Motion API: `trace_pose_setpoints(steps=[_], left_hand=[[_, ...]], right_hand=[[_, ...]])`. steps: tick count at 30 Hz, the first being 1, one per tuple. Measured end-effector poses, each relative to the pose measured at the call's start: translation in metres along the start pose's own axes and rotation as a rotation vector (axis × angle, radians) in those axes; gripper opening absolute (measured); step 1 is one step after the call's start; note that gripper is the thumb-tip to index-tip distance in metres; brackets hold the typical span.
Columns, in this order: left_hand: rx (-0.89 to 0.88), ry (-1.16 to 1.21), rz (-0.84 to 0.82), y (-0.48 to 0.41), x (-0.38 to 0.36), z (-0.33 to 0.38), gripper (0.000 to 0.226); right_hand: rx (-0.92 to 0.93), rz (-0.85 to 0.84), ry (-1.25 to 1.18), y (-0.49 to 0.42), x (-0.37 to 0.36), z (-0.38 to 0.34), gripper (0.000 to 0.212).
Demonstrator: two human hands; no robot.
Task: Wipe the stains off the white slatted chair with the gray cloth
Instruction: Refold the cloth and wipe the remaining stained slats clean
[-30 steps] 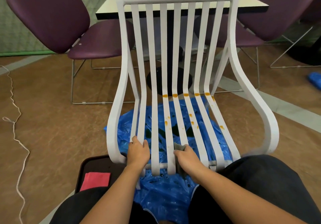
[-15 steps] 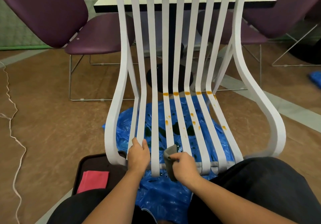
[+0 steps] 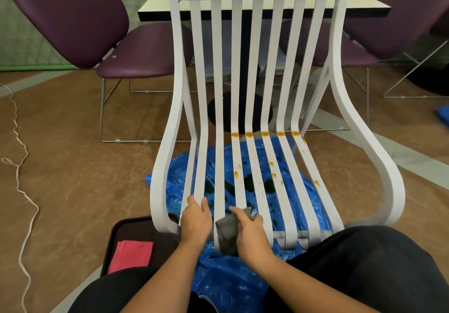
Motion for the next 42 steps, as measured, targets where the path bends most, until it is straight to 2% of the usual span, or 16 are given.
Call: trace_pose_setpoints(steps=[1, 2, 5, 7, 10, 16, 27, 35, 42], left_hand=[[0.000, 0.000, 0.001, 0.000, 0.000, 0.000, 0.044], [0.000, 0.001, 0.004, -0.001, -0.001, -0.001, 0.043], [-0.005, 0.008, 0.013, -0.001, -0.001, 0.000, 0.041], [-0.008, 0.008, 0.019, 0.000, -0.001, 0.000, 0.039], [-0.002, -0.018, 0.022, 0.000, -0.001, -0.001, 0.039], [0.042, -0.096, 0.031, -0.001, -0.001, 0.002, 0.041], [0.072, -0.103, 0.003, -0.002, 0.001, 0.006, 0.036], [0.116, -0.087, -0.031, -0.006, 0.001, 0.006, 0.041], [0.263, -0.132, -0.109, -0.023, 0.006, 0.016, 0.049]], right_hand=[[0.117, 0.005, 0.189, -0.002, -0.002, 0.000, 0.047], [0.157, 0.064, 0.288, 0.000, -0.005, 0.001, 0.052], [0.157, 0.228, 0.241, -0.007, -0.009, 0.015, 0.056], [0.097, 0.279, 0.258, -0.009, -0.017, 0.014, 0.048], [0.053, 0.283, 0.308, -0.015, -0.019, 0.011, 0.036], [-0.046, 0.211, 0.347, -0.046, -0.008, -0.014, 0.040], [0.006, 0.258, 0.370, -0.042, -0.012, 0.001, 0.037], [-0.010, 0.177, 0.375, -0.058, -0.006, -0.015, 0.035], [0.011, 0.270, 0.391, -0.032, -0.016, 0.011, 0.034]])
Point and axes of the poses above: each hand's wrist, its own y-axis away from the middle knuckle, its own x-axis out of the back of the hand, z = x × y, the point moved 2 cm from there along -y, towards the middle knuckle, and after that the axes turned 11 degrees about -z, right-handed, at the moved point
